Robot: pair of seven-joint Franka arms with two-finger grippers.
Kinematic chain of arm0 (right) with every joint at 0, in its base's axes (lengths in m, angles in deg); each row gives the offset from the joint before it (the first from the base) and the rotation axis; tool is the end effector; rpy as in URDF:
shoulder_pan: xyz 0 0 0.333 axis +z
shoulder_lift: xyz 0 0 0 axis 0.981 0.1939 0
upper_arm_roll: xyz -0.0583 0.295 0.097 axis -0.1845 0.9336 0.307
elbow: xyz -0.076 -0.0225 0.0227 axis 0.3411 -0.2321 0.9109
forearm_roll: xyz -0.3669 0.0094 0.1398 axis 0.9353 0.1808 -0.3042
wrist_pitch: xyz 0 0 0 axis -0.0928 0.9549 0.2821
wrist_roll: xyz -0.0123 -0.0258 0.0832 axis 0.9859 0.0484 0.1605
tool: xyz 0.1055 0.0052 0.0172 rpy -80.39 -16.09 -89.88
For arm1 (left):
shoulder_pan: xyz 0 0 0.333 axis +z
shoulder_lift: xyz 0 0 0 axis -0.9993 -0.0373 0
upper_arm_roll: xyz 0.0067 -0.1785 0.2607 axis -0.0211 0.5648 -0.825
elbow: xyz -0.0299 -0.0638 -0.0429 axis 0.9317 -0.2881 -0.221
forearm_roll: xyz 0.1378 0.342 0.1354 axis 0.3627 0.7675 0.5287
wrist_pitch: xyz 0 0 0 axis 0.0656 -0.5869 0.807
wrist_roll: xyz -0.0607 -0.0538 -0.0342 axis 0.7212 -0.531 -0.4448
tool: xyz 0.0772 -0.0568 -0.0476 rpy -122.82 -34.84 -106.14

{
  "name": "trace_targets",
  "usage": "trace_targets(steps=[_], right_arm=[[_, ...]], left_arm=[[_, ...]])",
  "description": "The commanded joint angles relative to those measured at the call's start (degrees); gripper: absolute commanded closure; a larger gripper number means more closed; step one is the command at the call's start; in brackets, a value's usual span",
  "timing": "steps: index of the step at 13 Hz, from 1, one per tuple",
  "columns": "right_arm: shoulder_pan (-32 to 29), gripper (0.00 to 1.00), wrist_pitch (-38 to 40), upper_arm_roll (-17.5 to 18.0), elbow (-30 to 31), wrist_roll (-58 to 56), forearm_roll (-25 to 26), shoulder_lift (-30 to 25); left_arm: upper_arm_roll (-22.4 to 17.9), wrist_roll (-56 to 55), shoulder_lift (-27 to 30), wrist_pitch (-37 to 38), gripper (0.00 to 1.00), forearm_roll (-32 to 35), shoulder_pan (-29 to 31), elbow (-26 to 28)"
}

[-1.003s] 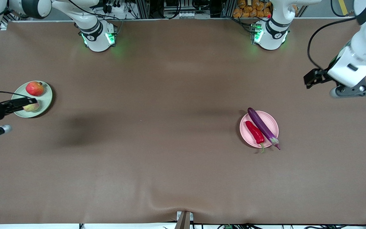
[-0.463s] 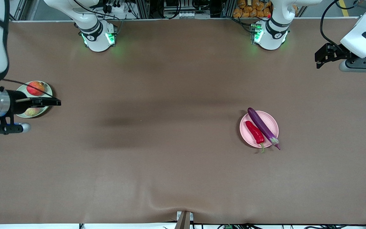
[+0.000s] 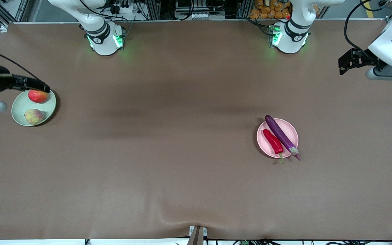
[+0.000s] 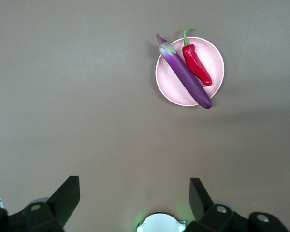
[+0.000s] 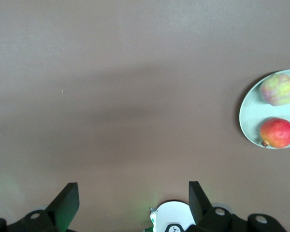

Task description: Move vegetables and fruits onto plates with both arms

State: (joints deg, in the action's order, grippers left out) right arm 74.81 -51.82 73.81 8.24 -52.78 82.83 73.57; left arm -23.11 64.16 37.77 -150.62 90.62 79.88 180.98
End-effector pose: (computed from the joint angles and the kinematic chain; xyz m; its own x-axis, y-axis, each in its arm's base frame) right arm 0.5384 -0.0171 0.5771 0.9615 -0.1099 -0.2520 -0.1394 -0.9849 -0.1024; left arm 0.5191 -0.0646 0.6334 0.9901 -0.1090 -0.0890 -0.1149 -0.9913 -0.0644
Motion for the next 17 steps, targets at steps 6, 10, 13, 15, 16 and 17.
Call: trace_targets(steps=[6, 10, 13, 15, 16, 17], right_arm=[[-4.3, 0.0, 7.3, 4.3, -13.5, -0.4, 3.6, 2.6], [-2.2, 0.0, 7.3, 4.9, -15.6, -1.0, 6.2, 2.6], [2.0, 0.0, 7.1, 4.3, -16.5, 0.3, 10.5, 2.2], [2.1, 0.0, 4.0, 4.5, -14.0, 0.4, 10.3, 0.0], [2.2, 0.0, 2.4, 4.5, -11.9, 0.4, 10.0, -1.4], [2.1, 0.0, 1.4, 4.4, -10.2, 0.3, 9.4, -2.6]], left_arm=[[3.1, -3.1, -5.2, 1.5, 0.0, -2.4, 3.7, -6.9], [3.5, -4.5, -4.4, 0.0, 0.0, -1.5, 3.6, -6.7], [3.5, -4.5, -4.4, -1.2, 0.0, -2.1, 3.6, -6.9], [3.2, -4.5, -4.5, -1.3, 0.0, -2.1, 3.8, -6.9], [3.2, -4.5, -4.5, -1.4, 0.0, -2.1, 3.9, -6.9], [3.2, -4.5, -4.5, -1.4, 0.0, -2.0, 3.9, -6.9]])
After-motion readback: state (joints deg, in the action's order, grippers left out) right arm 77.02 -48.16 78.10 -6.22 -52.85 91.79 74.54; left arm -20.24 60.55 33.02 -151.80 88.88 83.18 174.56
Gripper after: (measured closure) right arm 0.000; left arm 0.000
